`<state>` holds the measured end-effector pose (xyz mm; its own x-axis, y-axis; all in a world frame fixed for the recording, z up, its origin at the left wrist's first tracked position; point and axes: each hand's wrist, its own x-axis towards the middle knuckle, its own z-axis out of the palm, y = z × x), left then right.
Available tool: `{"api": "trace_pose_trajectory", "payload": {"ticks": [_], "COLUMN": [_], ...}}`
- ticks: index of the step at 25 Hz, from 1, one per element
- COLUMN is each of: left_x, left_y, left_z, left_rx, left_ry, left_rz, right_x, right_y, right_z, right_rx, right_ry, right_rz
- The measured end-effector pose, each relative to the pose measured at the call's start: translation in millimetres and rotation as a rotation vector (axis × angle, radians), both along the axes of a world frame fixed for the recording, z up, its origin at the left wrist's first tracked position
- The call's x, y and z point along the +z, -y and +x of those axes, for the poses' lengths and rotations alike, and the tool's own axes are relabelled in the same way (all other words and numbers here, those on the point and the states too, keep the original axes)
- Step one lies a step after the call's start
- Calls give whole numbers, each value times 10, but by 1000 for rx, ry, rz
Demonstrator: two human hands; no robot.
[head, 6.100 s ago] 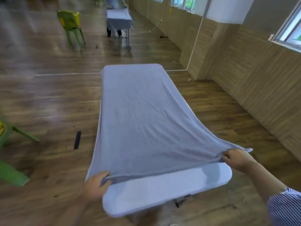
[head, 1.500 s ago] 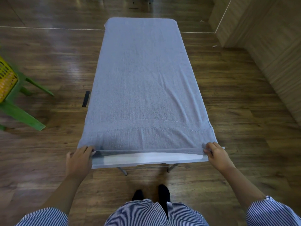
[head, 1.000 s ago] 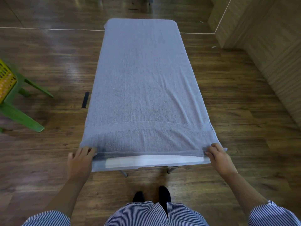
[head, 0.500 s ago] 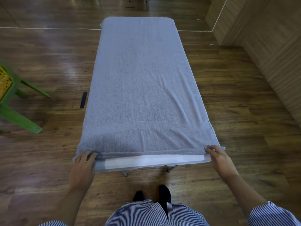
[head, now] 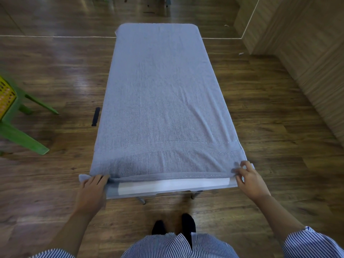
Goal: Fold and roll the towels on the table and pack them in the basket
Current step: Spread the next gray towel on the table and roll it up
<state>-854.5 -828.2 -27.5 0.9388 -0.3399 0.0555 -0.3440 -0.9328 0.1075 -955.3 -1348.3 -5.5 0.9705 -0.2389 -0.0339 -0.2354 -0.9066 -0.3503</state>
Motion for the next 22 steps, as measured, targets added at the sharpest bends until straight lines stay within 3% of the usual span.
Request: {"api": "trace_pose_trajectory", "payload": {"ticks": [4, 9, 22], "left_x": [50, -59, 108], "left_y": [104, 120, 33], "left_z": [-27, -24, -60], "left_rx": [109, 59, 2], "left_ry": [46, 31, 91], "left_rz": [-33, -89, 60], "right_x": [40, 45, 86], "right_y": [5, -52, 28], "right_z": [17, 14, 102], "right_rx": [-26, 16, -24], "right_ry": [-39, -34, -128], "right_rz": [28, 66, 111]}}
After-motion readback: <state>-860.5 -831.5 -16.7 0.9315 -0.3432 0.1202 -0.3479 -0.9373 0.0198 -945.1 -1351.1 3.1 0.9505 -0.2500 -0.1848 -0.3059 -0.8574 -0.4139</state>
